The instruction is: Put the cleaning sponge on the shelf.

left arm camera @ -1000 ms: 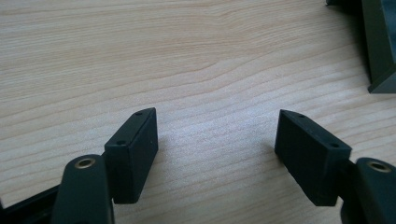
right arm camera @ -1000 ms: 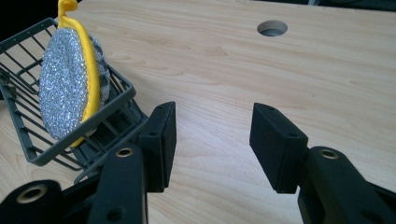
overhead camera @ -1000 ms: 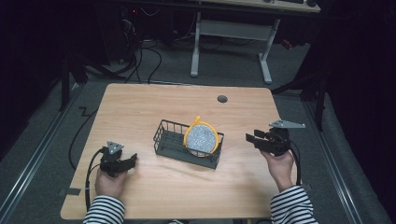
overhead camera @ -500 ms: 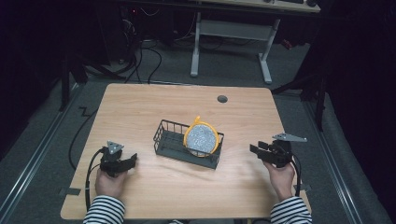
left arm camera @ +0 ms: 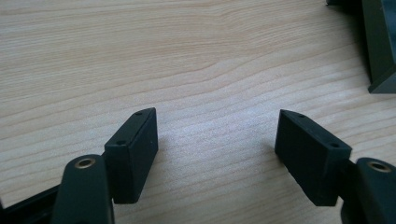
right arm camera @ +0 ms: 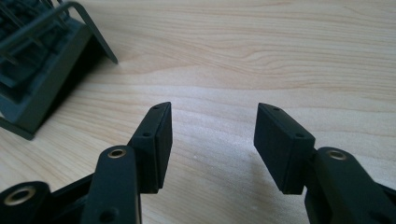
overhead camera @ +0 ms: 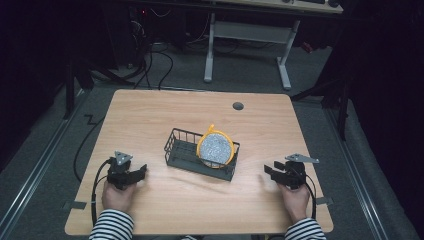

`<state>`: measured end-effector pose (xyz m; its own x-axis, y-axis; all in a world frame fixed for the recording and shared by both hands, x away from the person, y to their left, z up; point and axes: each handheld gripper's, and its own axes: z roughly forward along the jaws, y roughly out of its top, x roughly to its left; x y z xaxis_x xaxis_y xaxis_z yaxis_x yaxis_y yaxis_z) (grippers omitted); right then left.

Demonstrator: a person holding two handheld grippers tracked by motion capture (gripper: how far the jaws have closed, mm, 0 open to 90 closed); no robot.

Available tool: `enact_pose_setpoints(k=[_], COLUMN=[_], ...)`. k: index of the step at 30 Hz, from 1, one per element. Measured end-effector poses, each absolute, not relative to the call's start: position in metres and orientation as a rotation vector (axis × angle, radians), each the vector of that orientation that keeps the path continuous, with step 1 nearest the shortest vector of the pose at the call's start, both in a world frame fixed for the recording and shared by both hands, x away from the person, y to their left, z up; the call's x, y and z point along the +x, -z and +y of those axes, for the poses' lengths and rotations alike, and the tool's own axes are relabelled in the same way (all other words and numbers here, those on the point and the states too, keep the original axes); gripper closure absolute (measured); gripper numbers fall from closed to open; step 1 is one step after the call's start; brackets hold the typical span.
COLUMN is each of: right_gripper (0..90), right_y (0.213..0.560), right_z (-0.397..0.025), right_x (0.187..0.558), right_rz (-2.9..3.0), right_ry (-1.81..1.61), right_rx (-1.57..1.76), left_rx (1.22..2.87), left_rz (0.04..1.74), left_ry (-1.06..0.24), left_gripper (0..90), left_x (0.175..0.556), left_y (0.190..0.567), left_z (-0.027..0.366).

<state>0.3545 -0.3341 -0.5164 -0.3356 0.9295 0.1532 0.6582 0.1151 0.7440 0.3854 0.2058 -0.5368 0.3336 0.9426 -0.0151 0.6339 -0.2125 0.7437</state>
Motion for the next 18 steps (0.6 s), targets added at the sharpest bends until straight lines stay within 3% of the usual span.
enact_pose_setpoints(k=[18], right_gripper=[41.0], right_y=[0.53], right_z=[-0.316], right_x=[0.35], right_rz=[2.078], right_ry=[-0.885], right_rx=[1.424], left_rx=[1.941], left_rz=[1.383], left_ry=[-0.599], left_gripper=[30.3], left_x=[0.384], left_y=[0.537], left_z=[0.205])
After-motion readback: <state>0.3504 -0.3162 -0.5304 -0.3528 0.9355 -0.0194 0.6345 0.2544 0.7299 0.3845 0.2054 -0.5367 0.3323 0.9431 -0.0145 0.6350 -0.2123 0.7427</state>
